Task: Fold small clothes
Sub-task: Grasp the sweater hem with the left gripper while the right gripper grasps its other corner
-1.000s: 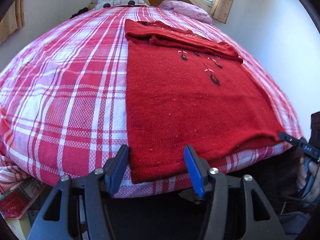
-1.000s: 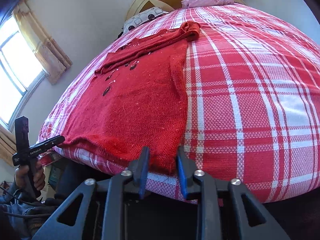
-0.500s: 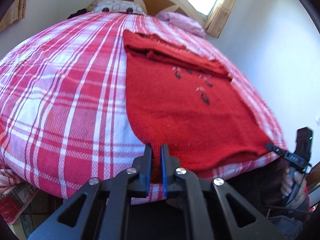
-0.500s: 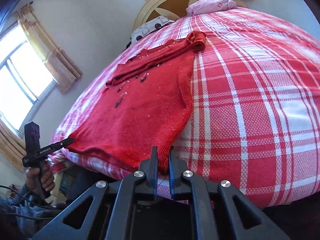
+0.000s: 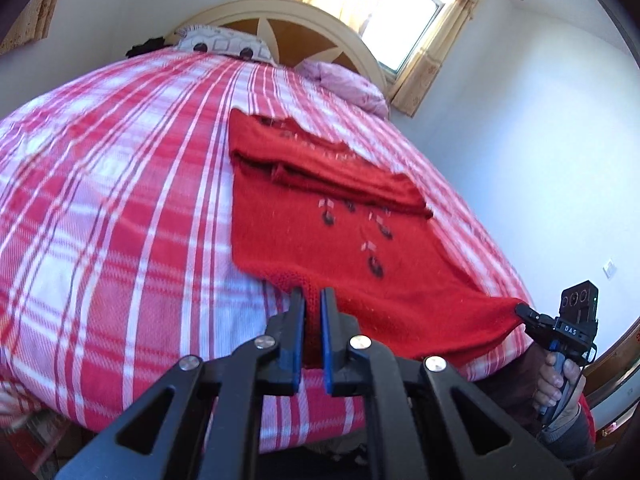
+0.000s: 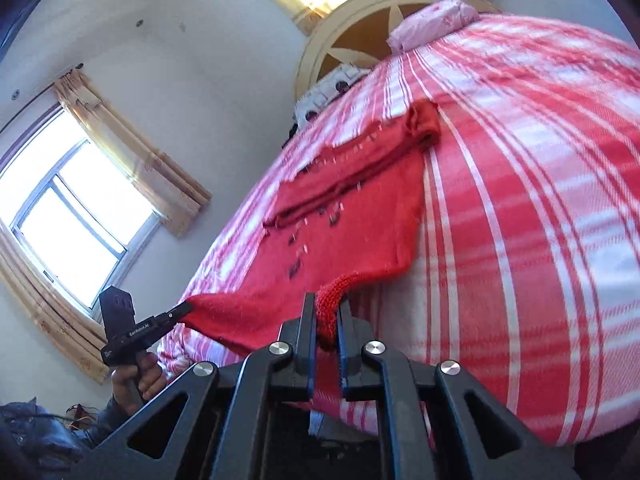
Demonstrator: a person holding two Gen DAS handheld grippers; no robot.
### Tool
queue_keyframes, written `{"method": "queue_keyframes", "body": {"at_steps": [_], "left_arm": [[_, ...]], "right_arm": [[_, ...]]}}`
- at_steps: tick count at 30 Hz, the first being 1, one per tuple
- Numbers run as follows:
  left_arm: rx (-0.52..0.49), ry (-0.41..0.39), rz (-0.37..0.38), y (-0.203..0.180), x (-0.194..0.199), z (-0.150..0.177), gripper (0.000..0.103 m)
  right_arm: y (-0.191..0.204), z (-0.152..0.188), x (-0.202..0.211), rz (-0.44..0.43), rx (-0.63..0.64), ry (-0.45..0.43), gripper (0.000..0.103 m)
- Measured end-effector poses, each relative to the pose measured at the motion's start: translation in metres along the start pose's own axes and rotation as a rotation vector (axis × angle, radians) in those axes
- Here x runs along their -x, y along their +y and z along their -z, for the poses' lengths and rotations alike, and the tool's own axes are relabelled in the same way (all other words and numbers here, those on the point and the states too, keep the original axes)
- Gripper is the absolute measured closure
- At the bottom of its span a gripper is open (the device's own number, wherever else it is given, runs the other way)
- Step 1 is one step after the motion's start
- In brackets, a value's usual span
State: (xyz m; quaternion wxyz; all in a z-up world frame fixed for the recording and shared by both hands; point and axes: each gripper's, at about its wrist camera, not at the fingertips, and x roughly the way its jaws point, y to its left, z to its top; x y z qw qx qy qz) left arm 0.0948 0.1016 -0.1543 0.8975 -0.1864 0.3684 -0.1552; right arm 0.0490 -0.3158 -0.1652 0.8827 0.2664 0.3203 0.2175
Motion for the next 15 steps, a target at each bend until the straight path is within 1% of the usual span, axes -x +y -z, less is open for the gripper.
{"method": "queue_keyframes", "body": {"at_steps": [4,6,8,12,15], "left_arm": [[0.015,-0.048,0.012,-0.001,-0.003,-0.027,0.096],[0.004,-0.078,0.008,-0.005,-0.006,-0.044,0.096],[0.002,-0.093,0.017,-0.008,-0.011,-0.058,0.096],[-0.010,-0.125,0.010,-0.012,-0.023,-0.090,0.097],[-0.009,-0.136,0.003,-0.010,-0.035,-0.107,0.098]], "right_arm": [[0.004,-0.030,0.000,-0.007,0.007,-0.050,0.096],[0.007,-0.048,-0.005,-0.011,0.011,-0.067,0.096],[0.010,-0.063,-0.011,-0.009,0.016,-0.079,0.096],[0.008,-0.095,-0.026,-0.008,0.010,-0.106,0.096],[0.006,-0.116,-0.041,0.000,0.013,-0.113,0.096]]}}
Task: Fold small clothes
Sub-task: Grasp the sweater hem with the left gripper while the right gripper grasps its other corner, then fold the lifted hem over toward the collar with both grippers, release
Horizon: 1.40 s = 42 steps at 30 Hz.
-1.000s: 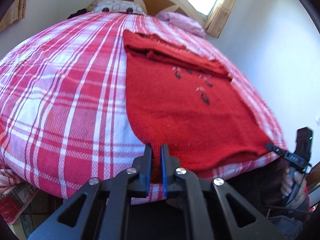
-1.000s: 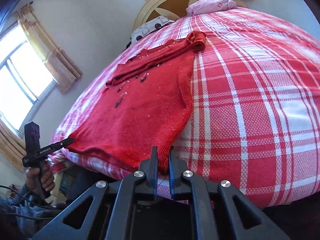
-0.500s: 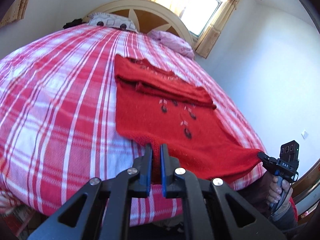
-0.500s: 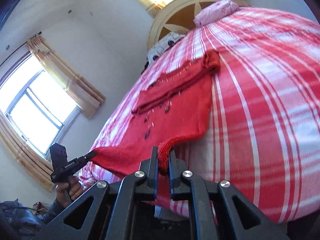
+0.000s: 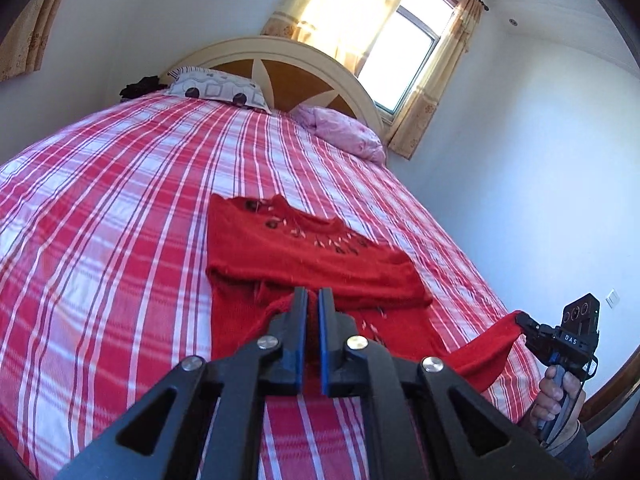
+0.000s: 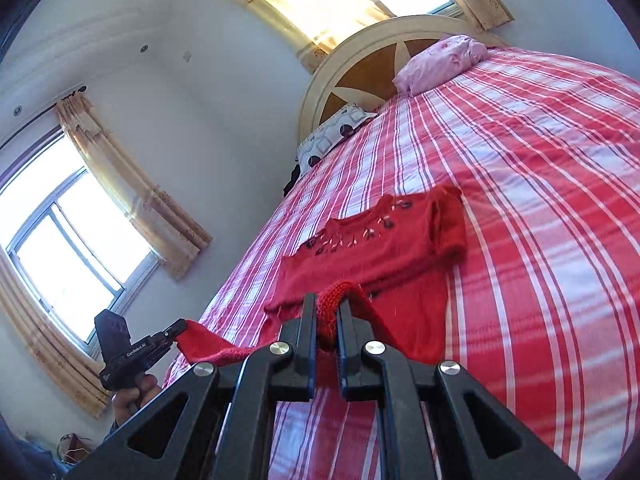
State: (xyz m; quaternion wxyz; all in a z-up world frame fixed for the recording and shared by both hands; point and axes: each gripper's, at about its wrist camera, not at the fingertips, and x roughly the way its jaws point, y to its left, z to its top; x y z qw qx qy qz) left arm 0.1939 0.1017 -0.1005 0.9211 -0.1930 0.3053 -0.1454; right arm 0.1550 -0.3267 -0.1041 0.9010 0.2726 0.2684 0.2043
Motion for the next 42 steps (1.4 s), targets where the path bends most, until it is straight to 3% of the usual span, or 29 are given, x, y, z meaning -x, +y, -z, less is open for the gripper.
{"method": "queue_keyframes", "body": {"at_steps": [16,28,35,42], "left_arm": [[0.037,-0.034,-0.035,0.021,-0.073,-0.069,0.098],[0.050,-0.002,-0.105,0.043,-0.141,-0.108,0.098],[0.033,0.025,-0.155,0.052,-0.197,-0.131,0.098],[0.047,0.100,-0.225,0.079,-0.259,-0.129,0.098]], "right_arm": [[-0.016,-0.086,-0.085,0.041,0.029,0.024,0.096],[-0.029,-0.141,-0.153,0.123,0.089,0.061,0.096],[-0.063,-0.164,-0.211,0.204,0.062,0.100,0.096],[-0.104,-0.170,-0.272,0.274,0.037,0.169,0.096]]}}
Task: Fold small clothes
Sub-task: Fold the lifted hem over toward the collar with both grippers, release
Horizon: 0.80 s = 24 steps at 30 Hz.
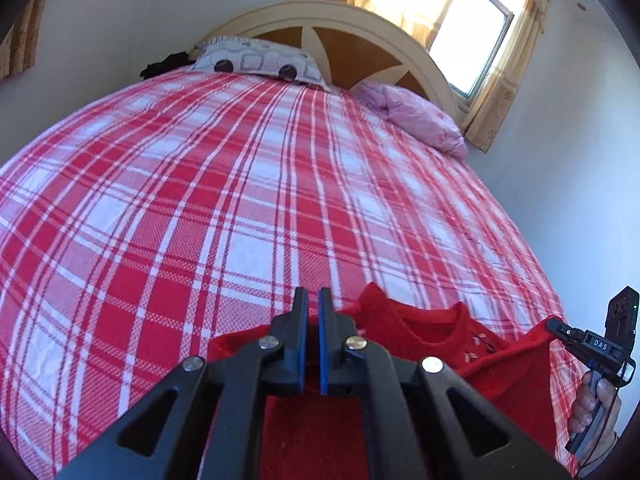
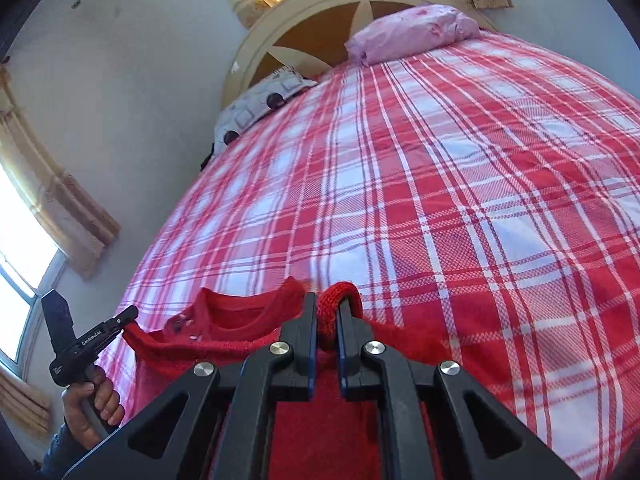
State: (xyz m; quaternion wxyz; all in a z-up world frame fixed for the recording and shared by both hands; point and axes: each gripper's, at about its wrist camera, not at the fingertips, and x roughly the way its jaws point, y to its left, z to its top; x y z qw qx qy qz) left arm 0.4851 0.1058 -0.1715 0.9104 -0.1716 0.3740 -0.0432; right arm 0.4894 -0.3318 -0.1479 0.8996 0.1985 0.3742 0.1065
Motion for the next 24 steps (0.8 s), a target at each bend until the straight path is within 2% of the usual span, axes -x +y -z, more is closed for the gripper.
{"method": "queue_keyframes", "body": {"at_steps": [8,11,14,15,16,17,18,20,23,24], "left_arm": [[0.008,0.062,-0.050,0.011,-0.036,0.006,0.099],[0.011,0.057,-0.052,0.010,-0.034,0.005,0.099],[-0.002,0.027,-0.050,0.008,-0.019,0.003,0.097],[-0.024,0.012,-0.059,0.005,-0.008,0.003,0.092],[-0.041,0.002,-0.074,0.003,-0.003,0.002,0.088],[-0.062,-0.017,-0.088,0.000,0.006,0.003,0.074],[-0.080,-0.045,-0.100,-0.004,0.018,0.005,0.052],[-0.107,-0.090,-0.091,-0.011,0.033,0.011,0.031],[-0.189,-0.050,-0.071,-0.032,0.036,0.026,0.030],[-0.214,-0.029,-0.070,-0.038,0.034,0.030,0.030]], "right_arm": [[-0.018,0.002,-0.046,0.058,-0.012,0.087,0.096],[-0.021,0.000,-0.054,0.051,-0.024,0.126,0.095],[-0.020,-0.003,-0.044,0.056,-0.022,0.112,0.090],[-0.017,-0.002,-0.039,0.068,-0.008,0.101,0.075],[-0.013,-0.002,-0.034,0.100,0.019,0.085,0.050],[-0.006,-0.001,-0.024,0.162,0.067,0.056,0.041],[-0.001,-0.001,-0.020,0.189,0.091,0.038,0.037],[0.011,0.000,-0.006,0.185,0.143,0.000,0.037],[0.038,0.005,0.005,0.151,0.214,0.007,0.037],[0.052,0.009,0.004,0.124,0.248,0.035,0.037]]}}
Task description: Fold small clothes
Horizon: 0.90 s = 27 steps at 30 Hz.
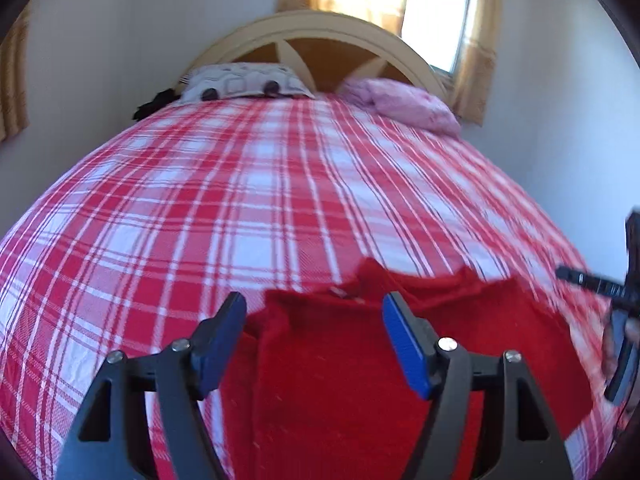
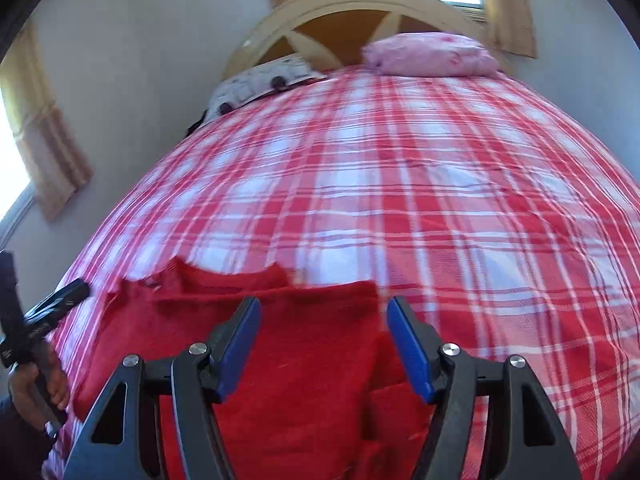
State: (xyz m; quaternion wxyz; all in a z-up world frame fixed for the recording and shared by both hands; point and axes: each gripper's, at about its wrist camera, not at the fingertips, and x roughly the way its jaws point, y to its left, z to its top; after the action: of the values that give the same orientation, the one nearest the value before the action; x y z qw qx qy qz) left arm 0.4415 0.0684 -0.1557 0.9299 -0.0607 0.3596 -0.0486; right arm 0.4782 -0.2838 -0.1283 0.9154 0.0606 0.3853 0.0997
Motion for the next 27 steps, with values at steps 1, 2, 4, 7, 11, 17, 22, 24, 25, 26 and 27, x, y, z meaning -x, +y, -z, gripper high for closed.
{"method": "queue_keyframes", "body": {"at_steps": [1,2,4,7,11,17,22,24,25,26,27], "left_arm": [[-0.031,0.021,0.000,-0.010,-0.003,0.005,0.030],[-0.049,0.034,-0.002,-0.015,-0.005,0.007,0.030],[-0.105,0.062,-0.030,-0.028,-0.012,0.011,0.030],[-0.155,0.117,-0.080,-0.040,-0.034,0.013,0.030],[-0.147,0.213,-0.154,-0.036,-0.071,0.018,0.028],[-0.111,0.214,-0.148,-0.028,-0.086,0.012,0.016],[-0.127,0.219,-0.179,-0.032,-0.087,0.011,0.011],[-0.117,0.219,-0.183,-0.030,-0.087,0.011,0.010],[-0.113,0.215,-0.181,-0.029,-0.085,0.011,0.010],[-0.110,0.210,-0.179,-0.029,-0.082,0.011,0.011],[-0.107,0.207,-0.177,-0.028,-0.080,0.012,0.011]], "right_arm": [[0.013,0.001,-0.001,-0.023,0.034,0.026,0.037],[0.022,0.002,-0.003,-0.037,0.059,0.046,0.037],[0.048,0.006,-0.013,-0.058,0.137,0.100,0.037],[0.070,0.018,-0.040,-0.050,0.180,0.167,0.037],[0.073,0.029,-0.092,0.036,0.159,0.261,0.037],[0.062,0.024,-0.106,0.095,0.072,0.194,0.036],[0.071,0.023,-0.110,0.163,0.077,0.168,0.036],[0.066,0.020,-0.109,0.151,0.042,0.157,0.036],[0.062,0.018,-0.108,0.130,0.024,0.147,0.036],[0.062,0.018,-0.108,0.130,0.024,0.147,0.036],[0.061,0.019,-0.104,0.123,0.018,0.146,0.036]]}}
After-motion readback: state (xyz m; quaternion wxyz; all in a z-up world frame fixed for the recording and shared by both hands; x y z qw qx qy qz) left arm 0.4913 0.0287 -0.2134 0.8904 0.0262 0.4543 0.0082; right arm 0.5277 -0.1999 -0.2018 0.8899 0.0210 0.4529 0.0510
